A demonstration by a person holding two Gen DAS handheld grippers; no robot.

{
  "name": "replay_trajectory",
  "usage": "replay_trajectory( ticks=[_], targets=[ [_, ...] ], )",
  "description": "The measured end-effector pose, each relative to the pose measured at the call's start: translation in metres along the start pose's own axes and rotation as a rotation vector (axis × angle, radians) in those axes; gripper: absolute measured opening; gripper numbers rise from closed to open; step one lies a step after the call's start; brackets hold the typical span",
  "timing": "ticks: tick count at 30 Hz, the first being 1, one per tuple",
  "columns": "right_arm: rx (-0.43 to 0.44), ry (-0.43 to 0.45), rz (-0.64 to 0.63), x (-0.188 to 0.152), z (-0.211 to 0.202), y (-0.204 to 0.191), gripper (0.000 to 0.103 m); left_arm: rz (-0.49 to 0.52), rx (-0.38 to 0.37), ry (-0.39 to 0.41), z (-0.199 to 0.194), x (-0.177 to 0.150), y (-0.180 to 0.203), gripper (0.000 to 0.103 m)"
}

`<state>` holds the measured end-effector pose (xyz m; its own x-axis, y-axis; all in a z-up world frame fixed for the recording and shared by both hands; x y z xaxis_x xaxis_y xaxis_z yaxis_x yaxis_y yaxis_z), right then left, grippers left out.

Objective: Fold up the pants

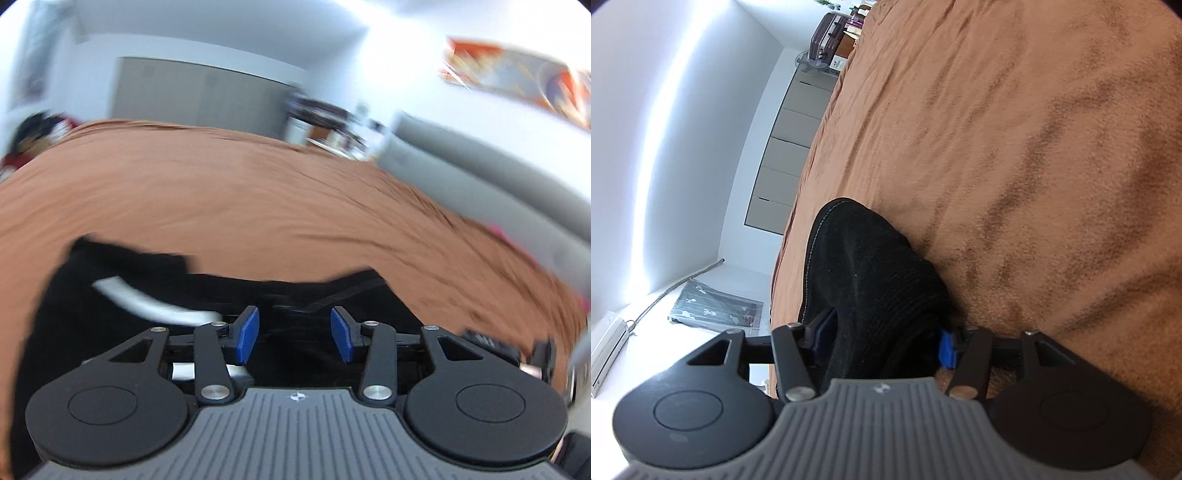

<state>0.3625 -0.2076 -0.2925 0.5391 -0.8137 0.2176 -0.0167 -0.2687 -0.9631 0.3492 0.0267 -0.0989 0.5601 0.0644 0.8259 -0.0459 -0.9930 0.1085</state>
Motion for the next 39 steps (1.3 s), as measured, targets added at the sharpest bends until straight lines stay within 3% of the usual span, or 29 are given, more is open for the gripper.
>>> replay_trajectory(
  ticks=[3, 6, 11, 14, 17, 19, 21, 24, 26, 28, 32, 37, 39],
  targets=[
    [0.013, 0.011, 0.018, 0.003, 0.004, 0.002, 0.052, 0.093, -0.055, -0.031, 0.022, -0.003, 0.043, 0.049],
    [0.026, 0.018, 0.020, 0.003, 0.001, 0.000, 0.053, 0.136, -0.066, -0.058, 0.037, -0.016, 0.060, 0.049],
    [0.040, 0.013, 0.010, 0.002, -0.005, 0.000, 0.053, 0.144, -0.030, -0.152, 0.061, -0.044, 0.051, 0.049],
    [0.045, 0.009, 0.001, 0.002, -0.005, 0.000, 0.053, 0.129, -0.017, -0.200, 0.075, -0.056, 0.046, 0.043],
    [0.043, 0.000, -0.012, 0.001, -0.004, 0.000, 0.052, 0.056, -0.042, -0.216, 0.077, -0.064, 0.035, 0.043],
    [0.029, -0.018, -0.015, 0.001, -0.003, 0.000, 0.032, -0.015, -0.060, -0.235, 0.076, -0.060, 0.026, 0.043],
    [0.049, -0.020, -0.016, 0.002, -0.004, -0.003, 0.029, -0.074, -0.077, -0.244, 0.071, -0.054, 0.019, 0.042],
    [0.074, -0.015, -0.086, 0.001, -0.006, -0.026, 0.028, -0.120, -0.087, -0.203, 0.054, -0.040, 0.008, 0.045],
    [0.086, -0.009, -0.112, 0.000, -0.005, -0.042, 0.028, -0.160, -0.077, -0.130, 0.032, -0.026, -0.007, 0.051],
    [0.103, -0.003, -0.135, -0.001, -0.003, -0.060, 0.028, -0.179, -0.021, -0.056, 0.008, -0.017, -0.027, 0.060],
    [0.119, -0.011, -0.202, -0.009, 0.003, -0.093, 0.028, -0.203, 0.220, 0.049, -0.044, -0.016, -0.094, 0.064],
    [0.146, -0.022, -0.274, -0.024, 0.009, -0.127, 0.027, -0.324, 0.413, -0.041, -0.067, -0.055, -0.182, 0.063],
    [0.160, -0.026, -0.296, -0.030, 0.011, -0.141, 0.027, -0.383, 0.411, -0.108, -0.062, -0.072, -0.202, 0.059]
  ],
)
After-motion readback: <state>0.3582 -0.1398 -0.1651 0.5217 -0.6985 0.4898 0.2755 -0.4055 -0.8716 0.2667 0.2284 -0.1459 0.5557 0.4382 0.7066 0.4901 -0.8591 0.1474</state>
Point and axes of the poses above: each gripper's, at about its wrist camera, not at the fingertips, and z roughly the way its jaws point, y to its right, x to its top, the point moved 6 cm from there along z, roughly the way its jaws point, and after that the axes turned 15 degrees about x, right-handed, at the moved point
